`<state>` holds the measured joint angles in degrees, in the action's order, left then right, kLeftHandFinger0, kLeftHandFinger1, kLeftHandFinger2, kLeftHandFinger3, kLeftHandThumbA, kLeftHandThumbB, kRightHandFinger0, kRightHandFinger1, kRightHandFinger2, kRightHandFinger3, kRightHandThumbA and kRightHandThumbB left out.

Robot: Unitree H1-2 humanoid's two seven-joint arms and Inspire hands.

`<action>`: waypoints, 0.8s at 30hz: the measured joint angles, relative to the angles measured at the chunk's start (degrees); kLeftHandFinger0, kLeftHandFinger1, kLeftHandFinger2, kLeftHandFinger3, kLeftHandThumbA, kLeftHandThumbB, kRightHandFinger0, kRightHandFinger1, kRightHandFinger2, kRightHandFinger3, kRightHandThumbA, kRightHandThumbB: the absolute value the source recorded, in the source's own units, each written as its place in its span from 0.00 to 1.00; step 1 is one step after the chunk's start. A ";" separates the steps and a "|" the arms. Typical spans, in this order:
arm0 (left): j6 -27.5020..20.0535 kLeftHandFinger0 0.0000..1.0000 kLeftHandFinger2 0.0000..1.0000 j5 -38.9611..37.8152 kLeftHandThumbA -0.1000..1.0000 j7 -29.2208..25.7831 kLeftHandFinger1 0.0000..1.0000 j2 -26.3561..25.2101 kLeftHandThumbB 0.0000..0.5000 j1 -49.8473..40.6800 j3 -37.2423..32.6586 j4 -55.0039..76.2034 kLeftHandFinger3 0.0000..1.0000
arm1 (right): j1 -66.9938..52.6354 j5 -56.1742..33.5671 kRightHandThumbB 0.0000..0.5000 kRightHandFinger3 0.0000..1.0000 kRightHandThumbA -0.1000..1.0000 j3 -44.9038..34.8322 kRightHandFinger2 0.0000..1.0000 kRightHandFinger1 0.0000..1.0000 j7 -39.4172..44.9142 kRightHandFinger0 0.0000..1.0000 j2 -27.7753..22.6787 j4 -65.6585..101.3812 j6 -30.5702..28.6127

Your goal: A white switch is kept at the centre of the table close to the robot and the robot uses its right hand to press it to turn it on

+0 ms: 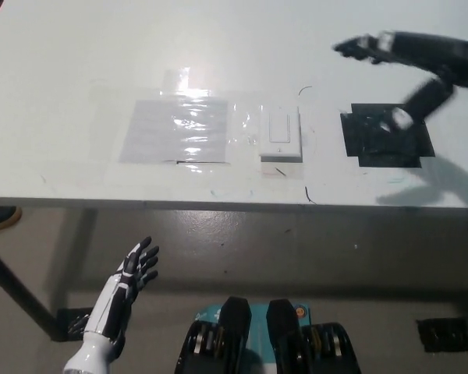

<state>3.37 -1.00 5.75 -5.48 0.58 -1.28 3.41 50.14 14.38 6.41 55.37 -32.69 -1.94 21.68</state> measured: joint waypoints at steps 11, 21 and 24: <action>0.12 1.00 1.00 -0.04 1.00 0.00 1.00 0.04 0.00 3.70 0.58 -1.97 1.00 | -25.21 -10.82 0.49 1.00 1.00 -17.30 1.00 1.00 -2.69 1.00 0.80 19.78 0.79; 0.10 1.00 1.00 -0.10 1.00 0.01 1.00 0.14 0.00 4.66 1.33 -3.11 1.00 | -45.80 -18.03 0.23 1.00 1.00 -24.23 1.00 1.00 -9.38 1.00 26.82 25.74 -4.67; 0.06 1.00 1.00 -0.10 1.00 0.03 1.00 0.18 0.01 4.65 1.40 -3.14 1.00 | -48.55 -18.16 0.21 1.00 1.00 -24.83 1.00 1.00 -12.39 1.00 33.70 21.64 -7.79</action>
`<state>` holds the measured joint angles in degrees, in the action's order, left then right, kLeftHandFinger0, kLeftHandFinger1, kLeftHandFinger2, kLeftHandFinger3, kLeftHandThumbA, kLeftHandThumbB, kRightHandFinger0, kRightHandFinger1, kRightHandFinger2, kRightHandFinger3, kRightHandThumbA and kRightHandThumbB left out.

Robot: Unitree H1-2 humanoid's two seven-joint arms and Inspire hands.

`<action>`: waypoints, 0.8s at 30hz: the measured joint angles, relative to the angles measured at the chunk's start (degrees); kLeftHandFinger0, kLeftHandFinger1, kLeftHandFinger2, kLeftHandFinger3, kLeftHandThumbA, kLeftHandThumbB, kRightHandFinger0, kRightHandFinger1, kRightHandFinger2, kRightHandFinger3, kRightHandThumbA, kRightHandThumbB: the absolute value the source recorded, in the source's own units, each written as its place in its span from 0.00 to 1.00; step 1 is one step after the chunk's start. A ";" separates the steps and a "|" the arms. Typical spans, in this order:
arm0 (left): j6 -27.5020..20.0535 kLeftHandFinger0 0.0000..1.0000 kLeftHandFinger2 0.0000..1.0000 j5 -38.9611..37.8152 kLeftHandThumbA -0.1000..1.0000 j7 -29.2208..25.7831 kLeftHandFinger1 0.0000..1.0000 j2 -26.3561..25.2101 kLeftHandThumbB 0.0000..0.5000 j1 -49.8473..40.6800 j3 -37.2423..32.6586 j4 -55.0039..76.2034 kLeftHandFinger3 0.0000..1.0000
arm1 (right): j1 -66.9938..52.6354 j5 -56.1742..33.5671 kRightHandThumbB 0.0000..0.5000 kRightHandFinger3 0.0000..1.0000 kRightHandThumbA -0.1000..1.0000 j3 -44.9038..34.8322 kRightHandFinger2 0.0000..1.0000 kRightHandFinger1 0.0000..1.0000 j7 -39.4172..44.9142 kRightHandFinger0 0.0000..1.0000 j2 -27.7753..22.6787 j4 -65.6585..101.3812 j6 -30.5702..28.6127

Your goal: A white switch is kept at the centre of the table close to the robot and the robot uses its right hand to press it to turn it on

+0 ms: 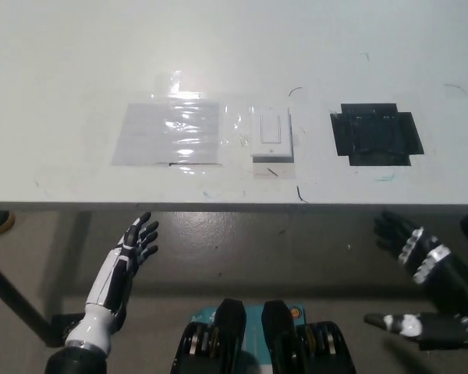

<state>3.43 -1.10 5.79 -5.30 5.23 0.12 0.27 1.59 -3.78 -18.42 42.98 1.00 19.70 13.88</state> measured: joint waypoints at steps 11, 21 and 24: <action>-0.29 1.00 1.00 -0.30 1.00 0.30 1.00 0.30 0.00 -1.70 -0.02 0.04 1.00 | -3.29 0.98 0.08 1.00 1.00 -1.07 1.00 1.00 -9.09 1.00 7.34 -15.84 -10.11; -1.37 1.00 1.00 -0.92 1.00 0.36 1.00 0.70 0.00 -8.56 -0.29 0.60 1.00 | -10.09 2.09 0.05 1.00 1.00 0.70 1.00 1.00 -15.16 1.00 7.34 -19.18 -18.66; -1.98 1.00 1.00 -0.96 1.00 0.36 1.00 0.69 0.01 -9.99 -0.43 1.08 1.00 | -11.26 2.29 0.03 1.00 1.00 2.30 1.00 1.00 -17.30 1.00 7.27 -19.73 -21.47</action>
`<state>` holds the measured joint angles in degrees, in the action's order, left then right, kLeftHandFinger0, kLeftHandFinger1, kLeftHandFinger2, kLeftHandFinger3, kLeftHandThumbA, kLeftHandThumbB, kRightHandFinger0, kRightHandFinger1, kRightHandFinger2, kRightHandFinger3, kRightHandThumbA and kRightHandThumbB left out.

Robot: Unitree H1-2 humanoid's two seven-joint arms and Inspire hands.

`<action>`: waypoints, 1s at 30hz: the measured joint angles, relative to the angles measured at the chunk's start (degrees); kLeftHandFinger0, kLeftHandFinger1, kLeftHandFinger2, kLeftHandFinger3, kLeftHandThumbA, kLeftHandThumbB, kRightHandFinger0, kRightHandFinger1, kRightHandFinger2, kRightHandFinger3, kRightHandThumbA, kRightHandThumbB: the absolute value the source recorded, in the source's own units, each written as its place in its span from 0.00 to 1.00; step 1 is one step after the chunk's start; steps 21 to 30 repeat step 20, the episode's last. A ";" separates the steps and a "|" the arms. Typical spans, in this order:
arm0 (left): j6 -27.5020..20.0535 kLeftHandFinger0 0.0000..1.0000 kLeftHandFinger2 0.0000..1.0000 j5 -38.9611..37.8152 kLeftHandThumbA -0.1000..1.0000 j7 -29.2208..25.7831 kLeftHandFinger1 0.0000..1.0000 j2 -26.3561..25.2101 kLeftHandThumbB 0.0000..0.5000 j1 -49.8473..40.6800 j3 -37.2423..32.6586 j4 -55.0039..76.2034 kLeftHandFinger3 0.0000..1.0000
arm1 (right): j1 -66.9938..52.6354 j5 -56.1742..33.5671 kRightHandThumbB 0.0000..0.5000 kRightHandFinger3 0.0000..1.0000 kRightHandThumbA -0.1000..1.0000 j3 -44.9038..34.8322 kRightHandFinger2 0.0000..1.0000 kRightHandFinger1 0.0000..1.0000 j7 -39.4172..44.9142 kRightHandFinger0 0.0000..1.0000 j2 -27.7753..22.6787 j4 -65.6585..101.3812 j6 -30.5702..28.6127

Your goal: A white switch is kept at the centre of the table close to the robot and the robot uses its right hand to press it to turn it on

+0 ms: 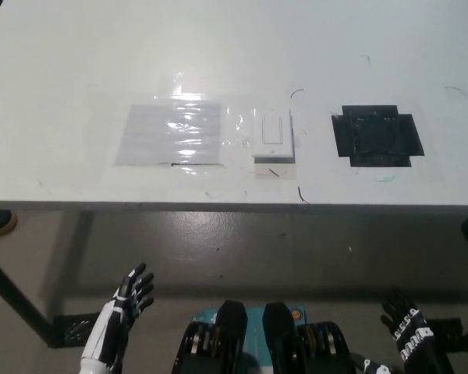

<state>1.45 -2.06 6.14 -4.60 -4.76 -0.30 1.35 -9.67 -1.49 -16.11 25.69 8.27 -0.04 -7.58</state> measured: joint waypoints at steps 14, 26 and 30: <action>-2.08 1.00 1.00 -0.28 1.00 0.01 1.00 -0.08 0.00 -0.18 -0.08 0.21 1.00 | -0.02 -0.13 0.04 1.00 1.00 4.94 1.00 1.00 -5.63 1.00 -2.59 -1.99 -4.92; -2.48 1.00 1.00 -0.25 1.00 0.00 1.00 -0.14 0.00 -0.32 -0.12 0.21 1.00 | 0.00 -0.14 0.05 1.00 1.00 6.02 1.00 1.00 -7.47 1.00 -3.55 -2.22 -5.41; -2.48 1.00 1.00 -0.25 1.00 0.00 1.00 -0.14 0.00 -0.32 -0.12 0.21 1.00 | 0.00 -0.14 0.05 1.00 1.00 6.02 1.00 1.00 -7.47 1.00 -3.55 -2.22 -5.41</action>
